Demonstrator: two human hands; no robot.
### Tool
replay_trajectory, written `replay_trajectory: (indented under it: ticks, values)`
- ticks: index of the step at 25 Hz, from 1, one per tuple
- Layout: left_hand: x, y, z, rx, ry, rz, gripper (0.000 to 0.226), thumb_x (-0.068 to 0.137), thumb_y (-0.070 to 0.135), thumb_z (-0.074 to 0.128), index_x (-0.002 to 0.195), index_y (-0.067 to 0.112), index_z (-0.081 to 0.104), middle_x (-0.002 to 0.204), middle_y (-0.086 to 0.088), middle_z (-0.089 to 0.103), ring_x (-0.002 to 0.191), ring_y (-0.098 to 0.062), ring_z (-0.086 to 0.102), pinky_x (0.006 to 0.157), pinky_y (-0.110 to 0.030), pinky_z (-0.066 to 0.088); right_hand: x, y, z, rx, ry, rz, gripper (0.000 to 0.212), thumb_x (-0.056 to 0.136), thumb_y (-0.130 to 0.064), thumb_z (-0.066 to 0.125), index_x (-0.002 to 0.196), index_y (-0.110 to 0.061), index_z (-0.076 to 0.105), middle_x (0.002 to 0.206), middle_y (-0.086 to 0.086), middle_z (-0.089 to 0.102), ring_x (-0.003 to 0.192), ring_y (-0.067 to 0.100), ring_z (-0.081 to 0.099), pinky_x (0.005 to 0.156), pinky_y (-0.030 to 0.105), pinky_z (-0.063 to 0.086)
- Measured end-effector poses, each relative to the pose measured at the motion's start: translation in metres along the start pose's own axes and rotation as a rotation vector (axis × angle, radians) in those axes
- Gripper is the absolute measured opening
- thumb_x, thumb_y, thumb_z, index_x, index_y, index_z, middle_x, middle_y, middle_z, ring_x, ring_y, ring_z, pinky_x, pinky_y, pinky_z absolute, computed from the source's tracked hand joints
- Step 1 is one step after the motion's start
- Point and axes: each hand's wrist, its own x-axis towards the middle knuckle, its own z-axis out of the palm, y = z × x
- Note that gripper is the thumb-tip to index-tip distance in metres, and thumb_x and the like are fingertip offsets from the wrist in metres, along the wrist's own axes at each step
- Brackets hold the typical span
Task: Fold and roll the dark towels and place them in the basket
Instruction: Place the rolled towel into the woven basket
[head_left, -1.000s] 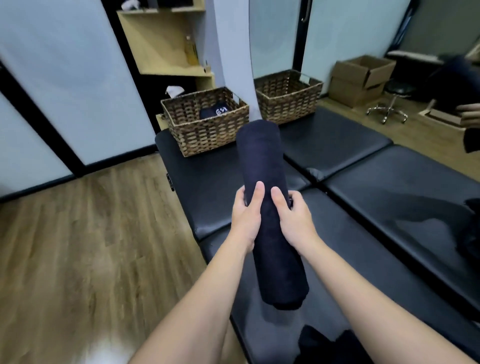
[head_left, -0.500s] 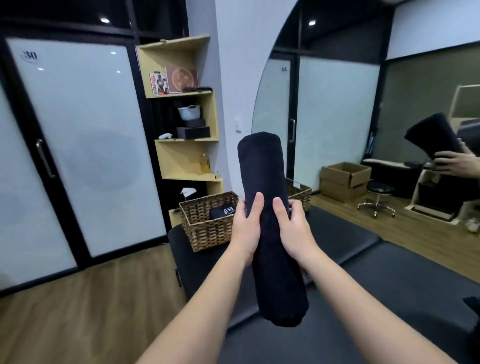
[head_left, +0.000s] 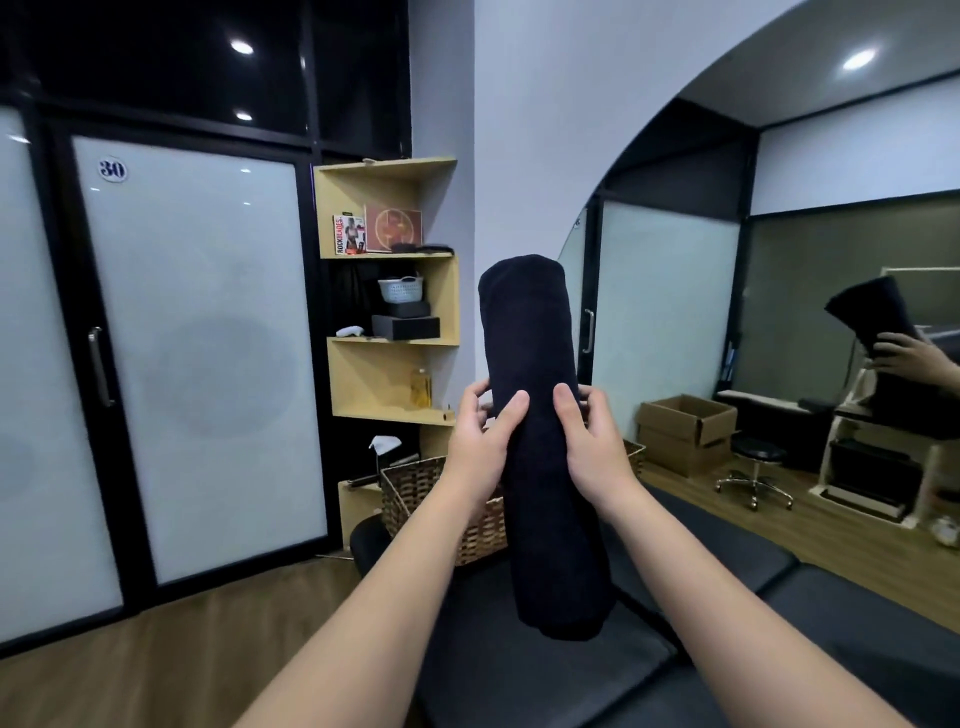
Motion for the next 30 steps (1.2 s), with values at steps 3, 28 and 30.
replay_trajectory:
  ticks: [3, 28, 30]
  values:
    - [0.006, 0.006, -0.050, -0.019, -0.016, -0.041, 0.032, 0.097, 0.023, 0.066, 0.125, 0.031, 0.052, 0.120, -0.009, 0.071, 0.104, -0.018, 0.072, 0.085, -0.033, 0.059, 0.002, 0.007, 0.048, -0.041, -0.006, -0.030, 0.071, 0.080, -0.077, 0.052, 0.123, -0.021, 0.051, 0.123, 0.003, 0.059, 0.106, 0.010, 0.064, 0.071, 0.012, 0.051]
    - [0.188, -0.202, -0.193, 0.058, 0.230, -0.347, 0.049, 0.100, 0.039, 0.061, 0.144, 0.027, 0.044, 0.121, 0.006, 0.072, 0.107, -0.011, 0.071, 0.078, -0.029, 0.057, 0.174, 0.254, 0.173, -0.204, -0.233, 0.206, 0.038, 0.094, -0.053, 0.060, 0.117, -0.025, 0.047, 0.127, 0.003, 0.053, 0.111, 0.011, 0.059, 0.086, 0.023, 0.048]
    - [0.208, -0.206, -0.199, 0.082, 0.230, -0.372, 0.050, 0.099, 0.040, 0.062, 0.143, 0.028, 0.044, 0.119, 0.006, 0.073, 0.101, -0.010, 0.072, 0.066, -0.026, 0.057, 0.194, 0.270, 0.178, -0.147, -0.243, 0.247, 0.032, 0.094, -0.055, 0.061, 0.109, -0.030, 0.049, 0.126, 0.004, 0.057, 0.110, 0.011, 0.062, 0.092, 0.032, 0.053]
